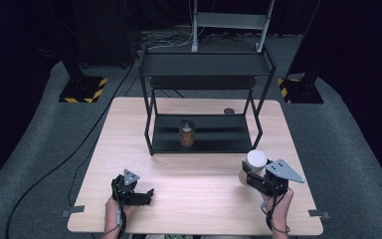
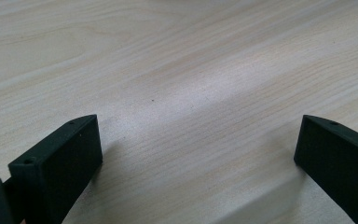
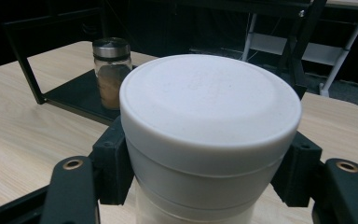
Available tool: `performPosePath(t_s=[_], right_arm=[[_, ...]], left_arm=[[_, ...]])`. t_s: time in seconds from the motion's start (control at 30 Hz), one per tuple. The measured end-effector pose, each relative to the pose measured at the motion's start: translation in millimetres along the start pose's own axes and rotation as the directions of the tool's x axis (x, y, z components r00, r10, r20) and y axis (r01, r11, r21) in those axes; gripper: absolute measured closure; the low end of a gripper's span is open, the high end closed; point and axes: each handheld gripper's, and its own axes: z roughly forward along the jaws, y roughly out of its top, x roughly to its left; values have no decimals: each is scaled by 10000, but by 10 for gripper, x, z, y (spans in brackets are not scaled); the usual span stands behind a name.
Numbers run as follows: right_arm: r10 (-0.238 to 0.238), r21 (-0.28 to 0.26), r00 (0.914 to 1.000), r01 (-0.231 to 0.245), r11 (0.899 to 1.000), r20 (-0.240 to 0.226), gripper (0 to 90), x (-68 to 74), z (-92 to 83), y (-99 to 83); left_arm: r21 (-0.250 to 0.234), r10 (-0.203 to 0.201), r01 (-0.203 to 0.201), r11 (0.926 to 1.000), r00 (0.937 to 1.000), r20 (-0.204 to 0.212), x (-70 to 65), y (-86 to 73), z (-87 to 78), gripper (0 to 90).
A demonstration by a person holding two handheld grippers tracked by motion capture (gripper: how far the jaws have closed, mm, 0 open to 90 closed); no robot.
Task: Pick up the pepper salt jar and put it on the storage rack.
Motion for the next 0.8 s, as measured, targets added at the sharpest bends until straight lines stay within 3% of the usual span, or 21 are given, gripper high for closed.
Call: performPosePath(t_s=[0.8], right_arm=[[-55,242,9999,59,9997,-144,334,-85,264,112]], left_arm=[[-1,1,-1,10000,10000,1,0,0,0,4]])
